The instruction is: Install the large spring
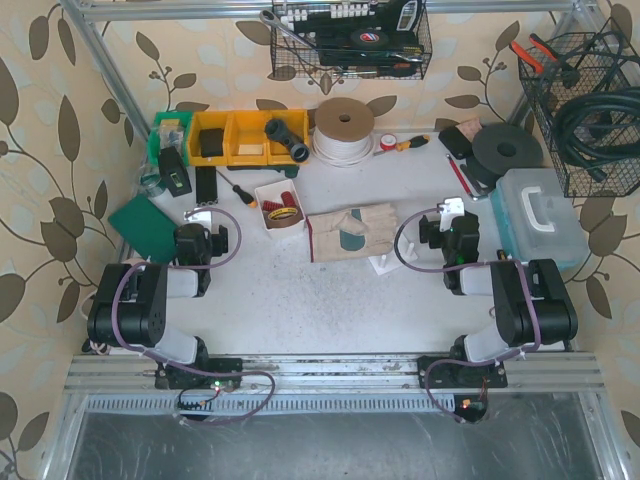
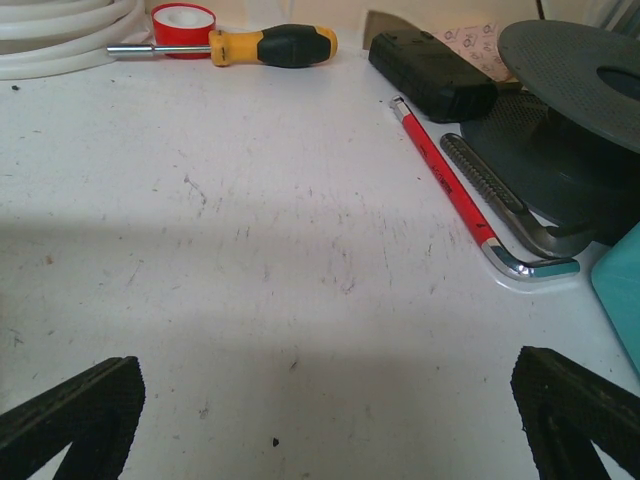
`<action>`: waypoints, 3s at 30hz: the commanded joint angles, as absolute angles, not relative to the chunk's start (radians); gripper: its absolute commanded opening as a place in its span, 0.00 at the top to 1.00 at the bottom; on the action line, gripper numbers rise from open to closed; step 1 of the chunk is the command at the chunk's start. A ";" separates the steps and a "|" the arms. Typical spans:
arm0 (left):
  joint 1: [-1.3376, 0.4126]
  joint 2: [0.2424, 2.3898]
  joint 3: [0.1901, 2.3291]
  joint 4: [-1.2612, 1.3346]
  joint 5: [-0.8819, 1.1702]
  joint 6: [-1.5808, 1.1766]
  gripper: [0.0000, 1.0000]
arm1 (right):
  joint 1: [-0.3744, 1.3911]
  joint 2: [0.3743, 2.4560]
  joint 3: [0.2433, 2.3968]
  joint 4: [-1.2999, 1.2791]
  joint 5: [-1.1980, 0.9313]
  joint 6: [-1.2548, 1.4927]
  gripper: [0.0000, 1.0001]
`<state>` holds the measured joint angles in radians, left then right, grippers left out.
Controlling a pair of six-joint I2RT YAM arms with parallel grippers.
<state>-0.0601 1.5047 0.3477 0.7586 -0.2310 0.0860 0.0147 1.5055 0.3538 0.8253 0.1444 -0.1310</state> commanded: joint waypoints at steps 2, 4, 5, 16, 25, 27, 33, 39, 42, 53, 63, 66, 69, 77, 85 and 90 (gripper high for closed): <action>-0.059 1.493 0.361 0.790 -0.227 0.089 0.10 | 0.013 1.502 0.371 0.830 0.121 -0.121 0.00; -0.055 1.494 0.365 0.785 -0.220 0.087 0.10 | 0.012 1.503 0.371 0.829 0.121 -0.120 0.00; -0.053 1.494 0.367 0.782 -0.216 0.087 0.09 | 0.012 1.503 0.371 0.830 0.120 -0.120 0.00; -0.050 1.493 0.363 0.783 -0.215 0.085 0.10 | 0.008 1.502 0.371 0.828 0.112 -0.118 0.00; -0.054 1.494 0.365 0.784 -0.220 0.086 0.10 | 0.007 1.503 0.371 0.829 0.111 -0.118 0.00; -0.052 1.493 0.365 0.779 -0.216 0.087 0.09 | 0.008 1.502 0.372 0.830 0.112 -0.119 0.00; -0.082 1.476 0.335 0.823 -0.296 0.085 0.10 | 0.039 1.464 0.367 0.810 0.156 -0.140 0.00; -0.133 1.360 0.478 0.476 -0.485 0.039 0.09 | 0.083 1.261 0.447 0.505 0.256 -0.118 0.00; -0.136 1.369 0.662 0.165 -0.515 -0.040 0.09 | 0.126 1.157 0.469 0.436 0.293 -0.147 0.00; -0.124 1.200 1.105 -0.729 -0.598 -0.499 0.09 | 0.076 1.030 0.872 -0.481 0.164 0.508 0.04; -0.276 0.966 0.930 -0.867 -0.200 -0.786 0.02 | 0.606 0.946 0.702 -0.276 0.138 0.681 0.18; -0.446 0.913 0.881 -0.832 -0.256 -0.906 0.02 | 0.647 1.007 0.780 -0.345 0.174 0.643 0.18; -0.534 0.910 0.873 -0.779 -0.238 -0.909 0.02 | 0.649 1.050 0.783 -0.349 0.161 0.659 0.18; -0.715 0.812 0.723 -0.515 -0.273 -0.919 0.02 | 0.648 1.134 0.850 -0.474 0.188 0.699 0.15; -0.755 0.969 0.823 -0.504 -0.240 -0.718 0.01 | 0.646 1.346 0.959 -0.424 0.082 0.671 0.22; -0.755 0.954 0.750 -0.312 -0.193 -0.627 0.01 | 0.645 1.493 1.084 -0.438 0.057 0.650 0.24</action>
<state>-0.7528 1.0092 0.7918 -0.4828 -0.2394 -0.7414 0.6441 1.4174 0.9878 -0.4244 0.0917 0.6689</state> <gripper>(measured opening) 0.984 0.761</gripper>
